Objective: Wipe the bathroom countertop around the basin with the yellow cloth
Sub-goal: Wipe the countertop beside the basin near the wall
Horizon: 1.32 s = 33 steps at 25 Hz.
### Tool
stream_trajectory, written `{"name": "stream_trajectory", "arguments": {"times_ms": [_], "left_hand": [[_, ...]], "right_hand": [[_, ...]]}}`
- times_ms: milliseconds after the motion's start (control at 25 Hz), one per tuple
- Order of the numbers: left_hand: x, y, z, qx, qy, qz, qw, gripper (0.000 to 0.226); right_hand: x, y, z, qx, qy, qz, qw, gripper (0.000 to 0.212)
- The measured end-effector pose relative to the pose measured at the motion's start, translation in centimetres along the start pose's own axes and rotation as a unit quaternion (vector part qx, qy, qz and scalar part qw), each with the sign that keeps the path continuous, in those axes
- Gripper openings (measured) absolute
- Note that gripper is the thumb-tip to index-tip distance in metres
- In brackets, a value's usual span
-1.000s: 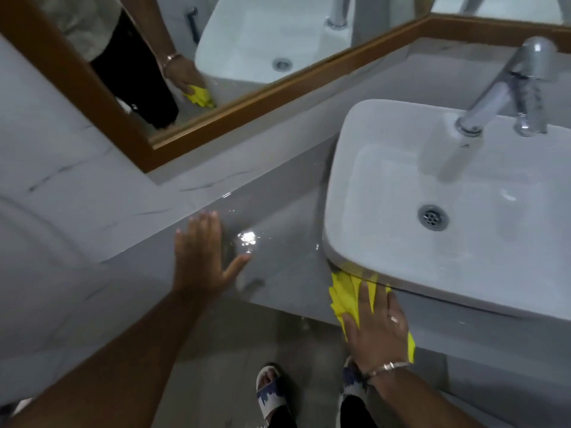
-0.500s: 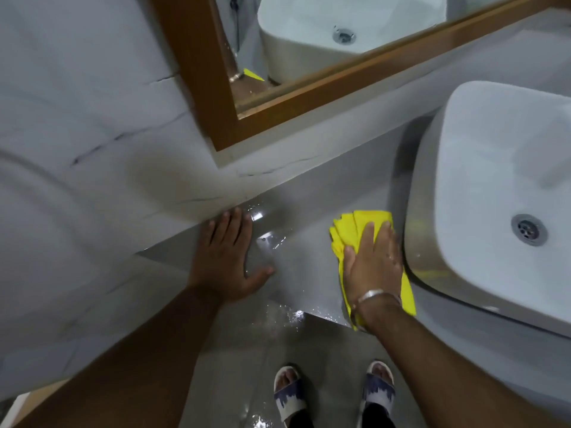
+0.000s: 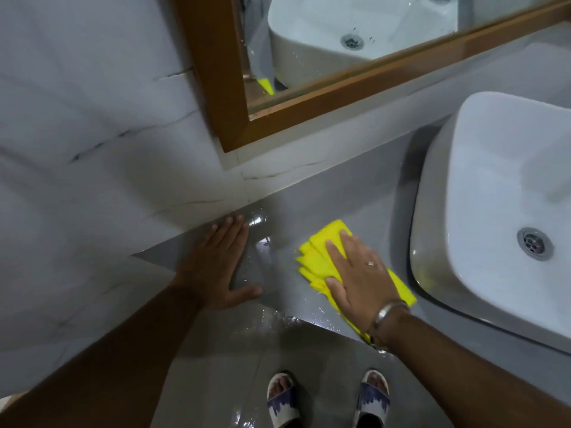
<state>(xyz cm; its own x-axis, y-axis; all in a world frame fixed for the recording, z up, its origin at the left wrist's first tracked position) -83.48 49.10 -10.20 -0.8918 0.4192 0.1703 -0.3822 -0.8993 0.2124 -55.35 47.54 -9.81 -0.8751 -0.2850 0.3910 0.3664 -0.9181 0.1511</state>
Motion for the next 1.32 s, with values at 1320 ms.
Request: {"name": "stream_trajectory", "arguments": {"times_ms": [1320], "left_hand": [[2.5, 0.2, -0.4, -0.001, -0.032, -0.031, 0.999, 0.118]], "right_hand": [[3.0, 0.8, -1.4, 0.034, 0.03, 0.072, 0.996, 0.066]]}}
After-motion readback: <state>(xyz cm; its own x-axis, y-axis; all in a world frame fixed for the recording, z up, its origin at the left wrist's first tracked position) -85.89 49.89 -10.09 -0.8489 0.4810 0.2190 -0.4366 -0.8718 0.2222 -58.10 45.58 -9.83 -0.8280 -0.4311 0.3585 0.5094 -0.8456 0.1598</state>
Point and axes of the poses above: each hand's wrist, its own y-axis away from the middle knuckle, its own z-axis out of the back of the hand, x = y × z, the point moved 3 cm from there along -y, towards the middle knuckle, and after that the axes turned 15 degrees about -y, right-handed, at the moved point
